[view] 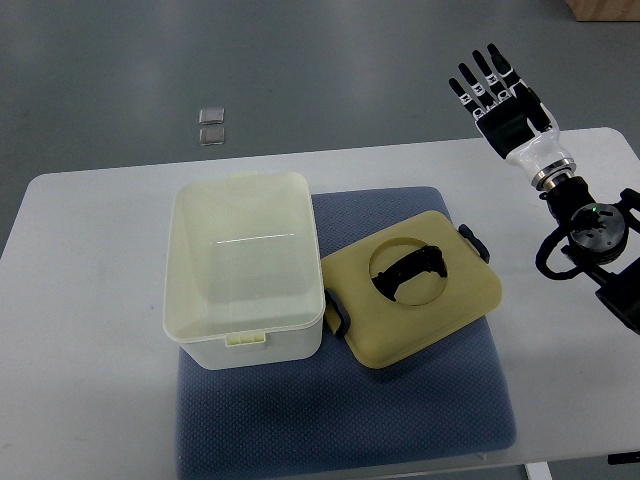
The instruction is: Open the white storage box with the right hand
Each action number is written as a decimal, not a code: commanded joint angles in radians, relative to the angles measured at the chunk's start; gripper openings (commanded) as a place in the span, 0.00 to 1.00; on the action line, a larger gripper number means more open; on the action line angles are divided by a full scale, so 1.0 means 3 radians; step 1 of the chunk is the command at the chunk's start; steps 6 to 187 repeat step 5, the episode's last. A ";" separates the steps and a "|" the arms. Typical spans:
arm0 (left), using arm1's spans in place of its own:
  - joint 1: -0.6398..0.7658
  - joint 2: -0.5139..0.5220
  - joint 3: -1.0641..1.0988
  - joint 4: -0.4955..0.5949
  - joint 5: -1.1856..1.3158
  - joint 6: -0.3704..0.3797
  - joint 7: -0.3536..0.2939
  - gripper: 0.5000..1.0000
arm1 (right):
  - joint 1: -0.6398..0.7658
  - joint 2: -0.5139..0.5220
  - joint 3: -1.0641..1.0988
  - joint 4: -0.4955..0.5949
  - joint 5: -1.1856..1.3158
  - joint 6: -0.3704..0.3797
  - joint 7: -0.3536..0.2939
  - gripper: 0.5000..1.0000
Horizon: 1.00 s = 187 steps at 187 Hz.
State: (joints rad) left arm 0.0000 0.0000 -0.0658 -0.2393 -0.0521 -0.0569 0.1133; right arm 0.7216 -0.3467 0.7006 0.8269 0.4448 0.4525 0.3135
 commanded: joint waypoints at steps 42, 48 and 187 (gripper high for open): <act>0.0000 0.0000 -0.0001 0.0005 0.0000 0.0000 -0.0004 1.00 | -0.0012 0.0046 0.0002 0.0000 0.0000 0.0005 0.0131 0.86; 0.0000 0.0000 -0.0001 0.0005 0.0000 0.0000 -0.0004 1.00 | -0.0012 0.0046 0.0002 0.0000 0.0000 0.0005 0.0131 0.86; 0.0000 0.0000 -0.0001 0.0005 0.0000 0.0000 -0.0004 1.00 | -0.0012 0.0046 0.0002 0.0000 0.0000 0.0005 0.0131 0.86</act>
